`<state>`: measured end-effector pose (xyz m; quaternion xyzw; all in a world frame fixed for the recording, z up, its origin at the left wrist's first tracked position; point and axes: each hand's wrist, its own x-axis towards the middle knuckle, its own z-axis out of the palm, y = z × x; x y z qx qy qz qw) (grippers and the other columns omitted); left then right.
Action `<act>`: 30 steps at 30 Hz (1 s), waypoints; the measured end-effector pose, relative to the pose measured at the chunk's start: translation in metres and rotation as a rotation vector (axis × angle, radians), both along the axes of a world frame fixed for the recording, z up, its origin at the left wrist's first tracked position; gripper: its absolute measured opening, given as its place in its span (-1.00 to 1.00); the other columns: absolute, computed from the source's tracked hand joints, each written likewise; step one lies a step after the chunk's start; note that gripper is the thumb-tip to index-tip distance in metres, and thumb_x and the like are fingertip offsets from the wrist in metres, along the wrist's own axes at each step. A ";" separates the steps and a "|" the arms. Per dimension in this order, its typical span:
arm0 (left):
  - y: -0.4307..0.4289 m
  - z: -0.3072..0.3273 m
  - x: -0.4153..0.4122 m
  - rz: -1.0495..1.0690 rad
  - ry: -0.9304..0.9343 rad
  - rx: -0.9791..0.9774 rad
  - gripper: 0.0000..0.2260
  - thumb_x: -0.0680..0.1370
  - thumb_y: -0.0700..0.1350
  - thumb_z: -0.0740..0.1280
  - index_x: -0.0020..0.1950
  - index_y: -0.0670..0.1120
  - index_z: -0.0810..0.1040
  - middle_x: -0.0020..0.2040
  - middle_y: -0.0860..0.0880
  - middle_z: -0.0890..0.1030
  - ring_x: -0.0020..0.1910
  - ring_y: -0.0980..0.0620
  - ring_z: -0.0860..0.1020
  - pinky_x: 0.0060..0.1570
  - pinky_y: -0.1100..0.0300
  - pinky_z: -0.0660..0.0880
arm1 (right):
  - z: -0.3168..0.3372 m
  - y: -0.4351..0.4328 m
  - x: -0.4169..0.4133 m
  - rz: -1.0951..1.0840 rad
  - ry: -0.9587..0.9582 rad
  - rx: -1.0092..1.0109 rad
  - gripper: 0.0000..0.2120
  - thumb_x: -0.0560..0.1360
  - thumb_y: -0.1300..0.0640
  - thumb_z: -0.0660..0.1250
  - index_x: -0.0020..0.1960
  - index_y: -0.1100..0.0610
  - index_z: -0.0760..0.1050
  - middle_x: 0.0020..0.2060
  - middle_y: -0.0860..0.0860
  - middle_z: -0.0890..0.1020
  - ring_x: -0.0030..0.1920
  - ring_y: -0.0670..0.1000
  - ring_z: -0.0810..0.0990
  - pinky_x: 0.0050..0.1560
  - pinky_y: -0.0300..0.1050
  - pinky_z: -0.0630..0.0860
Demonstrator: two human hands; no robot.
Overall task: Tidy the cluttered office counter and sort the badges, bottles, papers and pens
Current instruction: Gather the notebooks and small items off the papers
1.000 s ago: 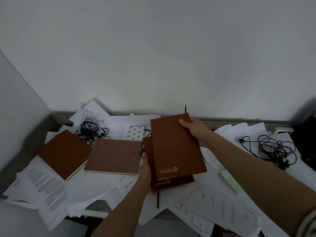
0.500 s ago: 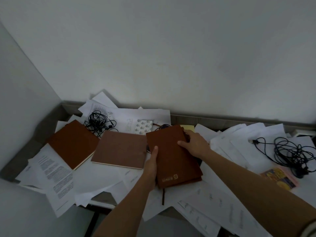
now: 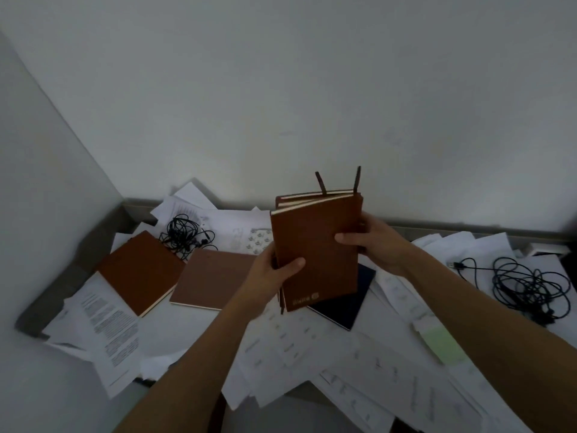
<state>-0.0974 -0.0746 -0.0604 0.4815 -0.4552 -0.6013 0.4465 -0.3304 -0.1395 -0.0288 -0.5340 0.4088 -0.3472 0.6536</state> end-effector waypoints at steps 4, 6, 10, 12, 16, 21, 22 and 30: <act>-0.003 -0.015 0.002 0.014 -0.186 -0.061 -0.41 0.41 -0.29 0.50 0.39 -0.12 0.37 0.24 -0.07 0.57 0.22 0.00 0.55 0.10 0.15 0.57 | -0.023 0.009 -0.001 0.063 0.166 -0.070 -0.43 0.36 0.36 0.51 0.30 0.08 0.44 0.15 0.00 0.64 0.20 0.04 0.59 0.26 0.06 0.50; -0.002 -0.021 0.002 0.024 -0.264 -0.082 -0.32 0.36 -0.19 0.55 0.41 -0.09 0.34 0.25 -0.05 0.57 0.23 0.03 0.55 0.14 0.08 0.56 | -0.038 0.014 0.003 0.073 0.233 -0.078 -0.35 0.36 0.29 0.54 0.36 0.04 0.39 0.19 -0.02 0.62 0.22 0.00 0.57 0.32 0.12 0.46; -0.001 -0.014 0.006 0.006 -0.315 -0.075 -0.33 0.32 -0.11 0.56 0.38 -0.06 0.39 0.24 -0.04 0.58 0.22 0.02 0.55 0.19 -0.03 0.54 | -0.042 0.013 0.006 0.107 0.258 -0.100 -0.28 0.34 0.14 0.57 0.41 -0.02 0.34 0.23 -0.05 0.59 0.25 -0.01 0.54 0.34 0.16 0.43; 0.001 -0.005 0.008 -0.021 -0.349 -0.068 -0.42 0.37 -0.14 0.55 0.34 -0.04 0.43 0.21 -0.03 0.60 0.21 -0.01 0.56 0.18 0.00 0.54 | -0.035 0.013 0.006 0.137 0.274 -0.106 -0.34 0.39 0.16 0.54 0.42 0.02 0.35 0.23 -0.04 0.59 0.25 -0.01 0.55 0.35 0.15 0.43; 0.021 0.024 0.016 -0.080 -0.337 -0.037 -0.48 0.43 -0.09 0.50 0.35 -0.03 0.43 0.20 0.02 0.61 0.16 0.04 0.60 0.13 0.07 0.57 | -0.014 0.033 0.004 0.187 0.225 -0.080 -0.45 0.44 0.11 0.48 0.38 0.03 0.41 0.21 -0.03 0.61 0.20 -0.01 0.60 0.29 0.08 0.49; 0.069 0.049 0.032 -0.109 -0.298 0.122 -0.59 0.47 0.11 0.38 0.24 -0.04 0.49 0.08 -0.09 0.67 0.01 -0.09 0.66 0.01 -0.05 0.61 | -0.005 0.087 0.025 0.042 0.088 0.078 -0.48 0.46 -0.05 0.43 0.35 0.08 0.42 0.12 0.05 0.66 0.06 0.06 0.68 0.15 0.08 0.59; 0.080 0.047 0.039 -0.116 -0.277 0.168 -0.55 0.48 0.19 0.32 0.24 -0.08 0.51 0.07 -0.14 0.67 0.02 -0.16 0.66 0.00 -0.10 0.61 | -0.006 0.101 0.033 0.021 0.077 0.128 -0.50 0.46 -0.07 0.41 0.33 0.09 0.44 0.10 0.07 0.67 0.04 0.08 0.69 0.13 0.09 0.59; 0.152 -0.025 0.122 0.144 -0.425 0.432 -0.55 0.62 0.13 0.18 -0.08 -0.25 0.57 -0.20 -0.26 0.66 -0.33 -0.18 0.63 -0.30 0.11 0.56 | -0.037 0.173 0.078 0.152 0.216 0.566 -0.52 0.45 -0.17 0.38 0.22 0.12 0.54 0.02 0.17 0.70 0.02 0.20 0.68 0.07 0.08 0.59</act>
